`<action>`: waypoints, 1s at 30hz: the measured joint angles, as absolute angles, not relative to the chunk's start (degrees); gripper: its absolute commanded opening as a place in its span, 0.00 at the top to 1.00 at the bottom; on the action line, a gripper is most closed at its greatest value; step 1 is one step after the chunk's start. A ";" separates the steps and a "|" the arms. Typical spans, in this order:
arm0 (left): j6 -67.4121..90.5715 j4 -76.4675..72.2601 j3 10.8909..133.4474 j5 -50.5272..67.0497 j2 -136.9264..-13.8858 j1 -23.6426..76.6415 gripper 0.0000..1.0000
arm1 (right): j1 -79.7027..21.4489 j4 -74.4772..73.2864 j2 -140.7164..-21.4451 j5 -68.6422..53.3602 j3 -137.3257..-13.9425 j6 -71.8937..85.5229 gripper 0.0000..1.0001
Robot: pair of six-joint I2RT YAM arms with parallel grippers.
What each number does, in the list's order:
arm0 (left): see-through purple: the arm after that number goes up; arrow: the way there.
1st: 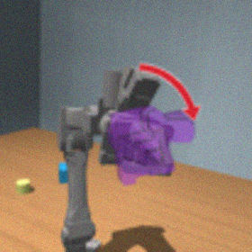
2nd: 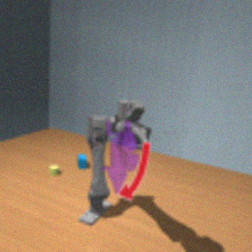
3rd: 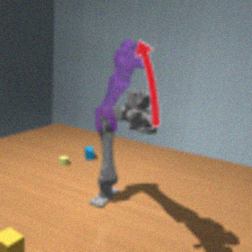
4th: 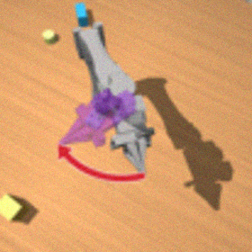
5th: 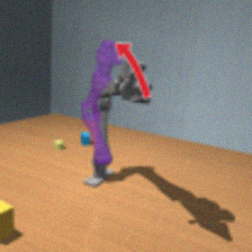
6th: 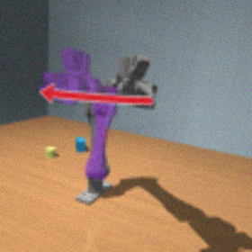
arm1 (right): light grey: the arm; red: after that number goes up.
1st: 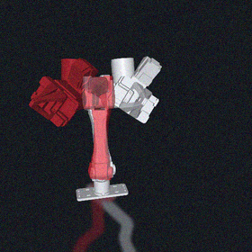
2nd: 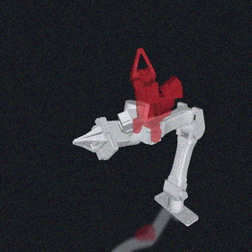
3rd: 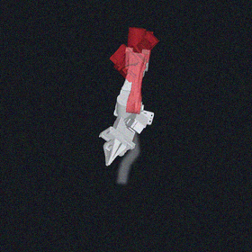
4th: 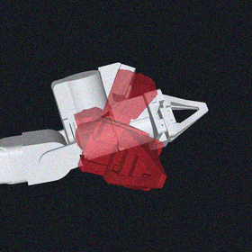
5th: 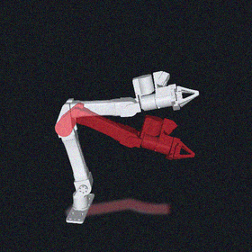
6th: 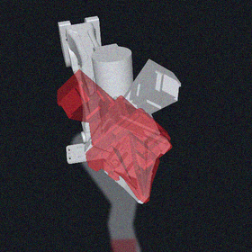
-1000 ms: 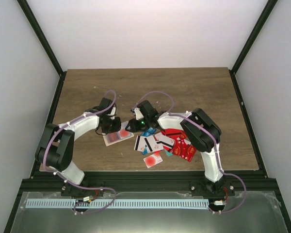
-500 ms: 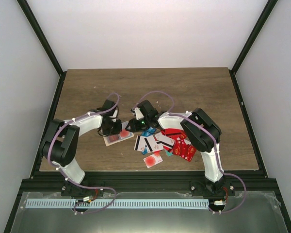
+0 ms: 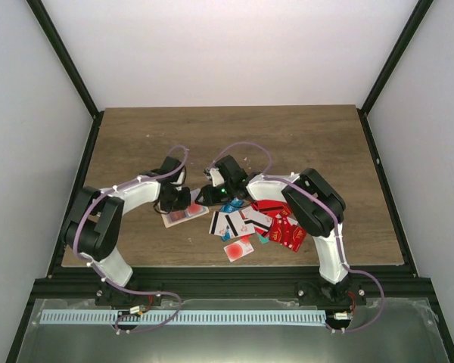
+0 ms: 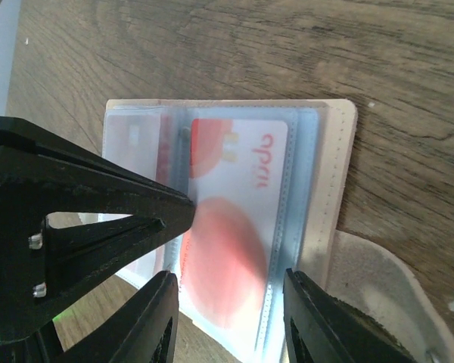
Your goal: Put the credit cards into the card holder
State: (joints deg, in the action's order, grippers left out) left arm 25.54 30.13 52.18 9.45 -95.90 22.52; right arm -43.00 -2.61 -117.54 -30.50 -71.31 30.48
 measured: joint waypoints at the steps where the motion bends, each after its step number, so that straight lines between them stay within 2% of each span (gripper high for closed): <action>1: 25.67 29.82 51.94 9.45 -95.72 22.52 0.96 | -42.98 -2.55 -117.54 -30.87 -71.31 30.48 0.60; 30: 28.36 21.50 45.25 8.73 -91.74 22.83 0.96 | -42.94 -2.52 -119.68 -33.23 -73.41 32.14 0.57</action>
State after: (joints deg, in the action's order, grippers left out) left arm 28.36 21.50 45.25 8.73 -91.74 22.83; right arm -42.94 -2.52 -119.68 -33.23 -73.41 32.14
